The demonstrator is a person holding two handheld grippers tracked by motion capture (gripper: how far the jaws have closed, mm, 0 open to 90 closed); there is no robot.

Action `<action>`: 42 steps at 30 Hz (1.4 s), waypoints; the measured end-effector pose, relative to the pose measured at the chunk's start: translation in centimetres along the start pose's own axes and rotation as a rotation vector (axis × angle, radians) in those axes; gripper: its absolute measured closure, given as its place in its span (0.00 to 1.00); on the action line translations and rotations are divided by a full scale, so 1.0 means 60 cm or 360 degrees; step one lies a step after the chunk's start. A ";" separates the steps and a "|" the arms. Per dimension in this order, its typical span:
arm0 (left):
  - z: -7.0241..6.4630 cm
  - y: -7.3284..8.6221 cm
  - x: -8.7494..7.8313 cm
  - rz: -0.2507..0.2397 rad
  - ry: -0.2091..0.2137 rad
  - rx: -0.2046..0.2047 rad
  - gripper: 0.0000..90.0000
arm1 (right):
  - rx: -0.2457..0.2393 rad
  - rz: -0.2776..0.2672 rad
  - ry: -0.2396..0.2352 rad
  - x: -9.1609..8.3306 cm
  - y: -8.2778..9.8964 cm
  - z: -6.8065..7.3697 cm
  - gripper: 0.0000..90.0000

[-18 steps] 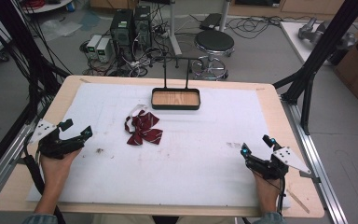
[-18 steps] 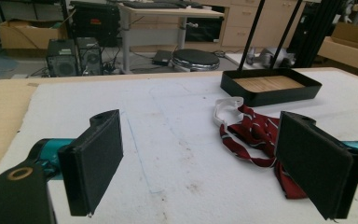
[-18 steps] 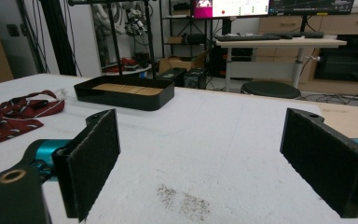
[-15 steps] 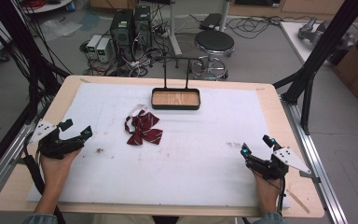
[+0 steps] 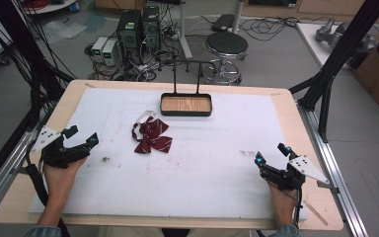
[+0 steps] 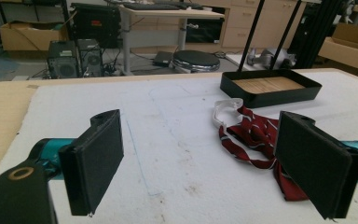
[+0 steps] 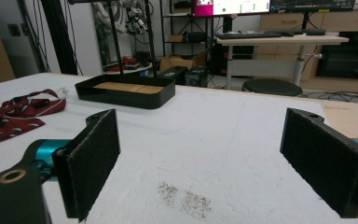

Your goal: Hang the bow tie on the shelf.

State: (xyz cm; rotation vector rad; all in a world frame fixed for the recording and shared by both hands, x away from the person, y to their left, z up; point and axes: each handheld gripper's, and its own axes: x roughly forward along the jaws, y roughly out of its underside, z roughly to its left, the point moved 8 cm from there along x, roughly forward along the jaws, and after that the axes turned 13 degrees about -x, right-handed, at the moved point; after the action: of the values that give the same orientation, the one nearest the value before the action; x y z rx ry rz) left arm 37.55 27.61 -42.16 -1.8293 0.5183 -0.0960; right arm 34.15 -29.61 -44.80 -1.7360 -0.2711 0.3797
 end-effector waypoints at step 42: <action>-0.110 0.066 0.157 0.0309 0.0146 0.0019 0.34 | 0.0015 0.0000 0.0001 0.000 0.001 -0.003 0.12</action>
State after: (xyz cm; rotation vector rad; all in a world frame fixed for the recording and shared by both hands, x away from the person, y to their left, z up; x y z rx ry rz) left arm 42.69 17.11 -45.49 -1.7596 0.7556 -0.0511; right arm 34.22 -29.76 -44.81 -1.7268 -0.2688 0.3800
